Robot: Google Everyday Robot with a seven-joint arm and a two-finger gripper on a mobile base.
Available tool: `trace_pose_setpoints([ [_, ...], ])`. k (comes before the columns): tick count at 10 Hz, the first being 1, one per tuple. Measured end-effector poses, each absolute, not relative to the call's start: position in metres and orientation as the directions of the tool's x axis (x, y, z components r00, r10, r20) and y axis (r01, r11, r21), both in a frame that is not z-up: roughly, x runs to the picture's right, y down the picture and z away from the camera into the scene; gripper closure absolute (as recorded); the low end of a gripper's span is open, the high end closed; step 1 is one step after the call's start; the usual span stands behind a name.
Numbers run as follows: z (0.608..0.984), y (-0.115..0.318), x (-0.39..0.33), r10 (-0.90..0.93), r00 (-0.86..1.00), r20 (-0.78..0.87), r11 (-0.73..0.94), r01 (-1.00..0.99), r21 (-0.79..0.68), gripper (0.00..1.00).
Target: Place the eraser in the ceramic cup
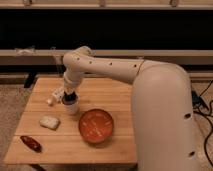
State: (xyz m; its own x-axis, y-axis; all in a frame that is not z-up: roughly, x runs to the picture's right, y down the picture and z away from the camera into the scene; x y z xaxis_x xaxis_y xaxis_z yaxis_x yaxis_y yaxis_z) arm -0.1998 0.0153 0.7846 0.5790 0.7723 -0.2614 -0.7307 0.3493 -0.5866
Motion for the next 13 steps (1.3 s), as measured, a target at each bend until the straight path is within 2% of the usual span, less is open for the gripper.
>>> trace_pose_setpoints([
  [13,0.797,0.045,-0.214,0.712,0.627,-0.316,0.392,-0.728,-0.562,1.0],
])
